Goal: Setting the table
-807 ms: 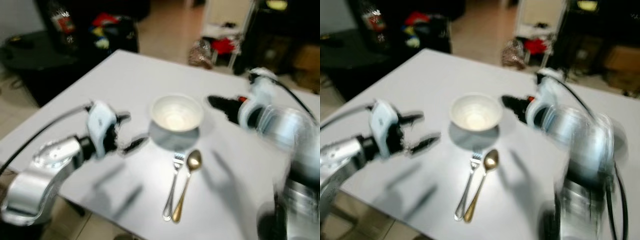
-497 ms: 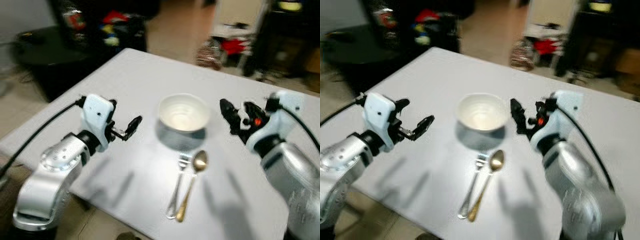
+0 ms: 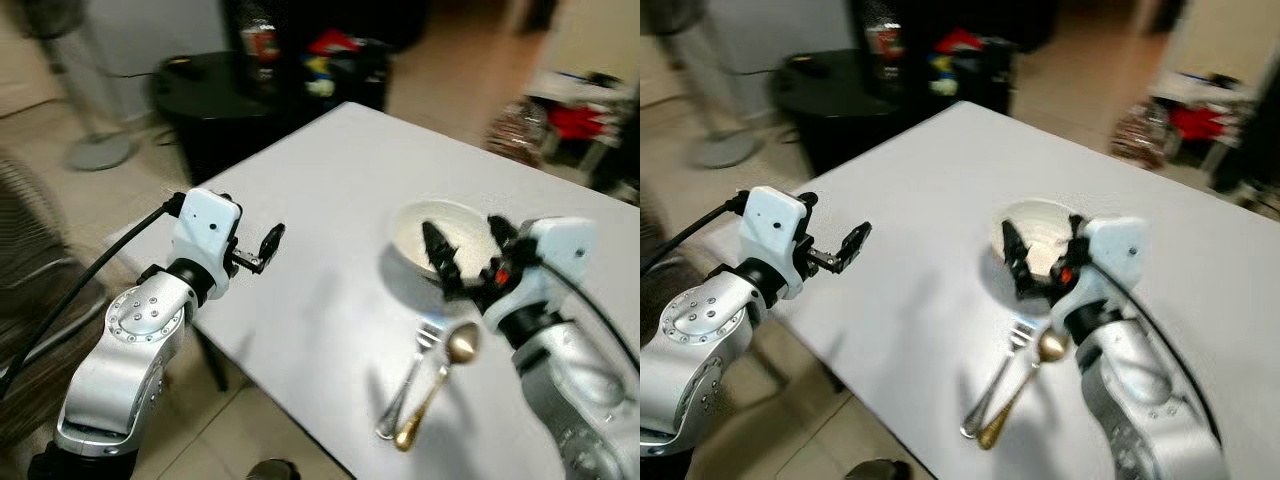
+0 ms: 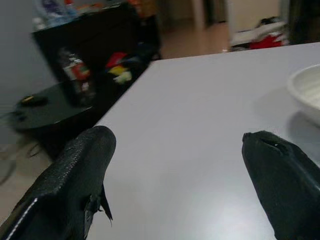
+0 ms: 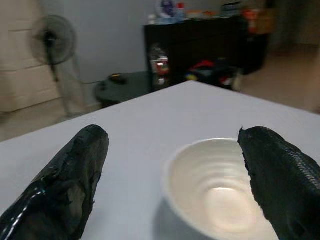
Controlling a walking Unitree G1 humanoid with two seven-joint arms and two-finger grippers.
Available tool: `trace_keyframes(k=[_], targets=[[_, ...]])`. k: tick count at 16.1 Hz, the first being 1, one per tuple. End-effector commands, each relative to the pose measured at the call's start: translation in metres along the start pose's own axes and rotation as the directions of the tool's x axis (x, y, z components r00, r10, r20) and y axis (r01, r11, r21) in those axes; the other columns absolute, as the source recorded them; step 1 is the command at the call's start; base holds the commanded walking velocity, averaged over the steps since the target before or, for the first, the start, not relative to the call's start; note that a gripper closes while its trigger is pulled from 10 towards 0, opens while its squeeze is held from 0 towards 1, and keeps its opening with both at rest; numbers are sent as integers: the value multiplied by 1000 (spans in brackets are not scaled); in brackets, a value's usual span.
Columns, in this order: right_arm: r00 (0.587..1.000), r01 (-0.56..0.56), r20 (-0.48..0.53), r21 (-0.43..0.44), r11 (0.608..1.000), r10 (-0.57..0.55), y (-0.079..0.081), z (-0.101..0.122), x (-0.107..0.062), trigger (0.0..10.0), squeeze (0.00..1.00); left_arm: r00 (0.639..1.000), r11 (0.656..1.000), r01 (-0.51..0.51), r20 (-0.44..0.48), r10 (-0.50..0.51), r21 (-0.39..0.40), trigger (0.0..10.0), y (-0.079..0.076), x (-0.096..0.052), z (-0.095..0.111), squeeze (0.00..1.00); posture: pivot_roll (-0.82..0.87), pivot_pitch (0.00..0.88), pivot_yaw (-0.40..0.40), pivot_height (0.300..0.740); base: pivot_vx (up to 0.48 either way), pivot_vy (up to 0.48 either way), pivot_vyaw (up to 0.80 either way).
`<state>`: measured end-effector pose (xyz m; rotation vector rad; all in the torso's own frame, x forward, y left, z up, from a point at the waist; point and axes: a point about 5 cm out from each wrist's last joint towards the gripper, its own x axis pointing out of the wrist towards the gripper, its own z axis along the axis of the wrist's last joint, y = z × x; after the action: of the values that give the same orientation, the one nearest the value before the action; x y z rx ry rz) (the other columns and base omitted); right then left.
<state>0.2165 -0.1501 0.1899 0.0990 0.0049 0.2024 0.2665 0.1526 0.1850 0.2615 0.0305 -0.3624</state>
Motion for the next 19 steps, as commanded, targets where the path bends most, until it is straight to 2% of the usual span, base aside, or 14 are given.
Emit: trace_keyframes(k=[1,3,4,7,9,10,11,12,14,16,19], targets=[[1000,4,13,28,1000,-5,-1,-1,1,10000,1000,1000,1000,-16,12,15,6,10000,0,3,1,0,17,0,35,740,0,0,800],[1000,-11,-12,54,998,12,-3,-8,3,10000,1000,999,999,-35,13,35,7,10000,-1,5,3,0,48,0,18,740,0,0,800],[999,-17,-42,45,999,19,-3,-15,5,10000,1000,1000,1000,-25,6,25,18,10000,-2,3,3,0,62,0,9,740,0,0,800],[997,-54,-43,52,997,56,2,-18,5,10000,1000,1000,1000,-29,-1,29,12,10000,1,-4,0,0,60,0,17,740,0,0,800],[997,-62,-42,45,997,64,3,-18,3,10000,1000,1000,1000,20,-4,-20,0,10000,-2,2,-1,0,25,0,41,740,0,0,800],[999,-41,-30,34,999,42,-3,-14,0,10000,1000,998,998,61,-7,-61,6,10000,-8,9,1,0,20,0,44,740,0,0,800],[999,-35,-29,31,999,36,-5,-14,0,10000,1000,999,999,50,-5,-50,11,10000,-8,9,2,0,30,0,36,740,0,0,800],[999,-27,-37,41,999,28,-8,-17,0,10000,1000,1000,1000,-10,5,10,17,10000,-4,8,3,0,44,0,25,740,0,0,800],[997,-49,-55,53,997,52,-4,-22,1,10000,1000,997,997,-74,-15,75,29,10000,5,3,-1,0,61,0,12,740,0,0,800],[994,-82,-73,43,996,85,3,-26,1,10000,1000,997,997,-71,-14,72,29,10000,7,2,-4,0,22,0,28,740,0,0,800],[995,-77,-69,29,997,78,-5,-22,-1,10000,1000,999,998,-50,2,50,26,10000,-4,10,-2,0,35,0,13,740,0,0,800]])
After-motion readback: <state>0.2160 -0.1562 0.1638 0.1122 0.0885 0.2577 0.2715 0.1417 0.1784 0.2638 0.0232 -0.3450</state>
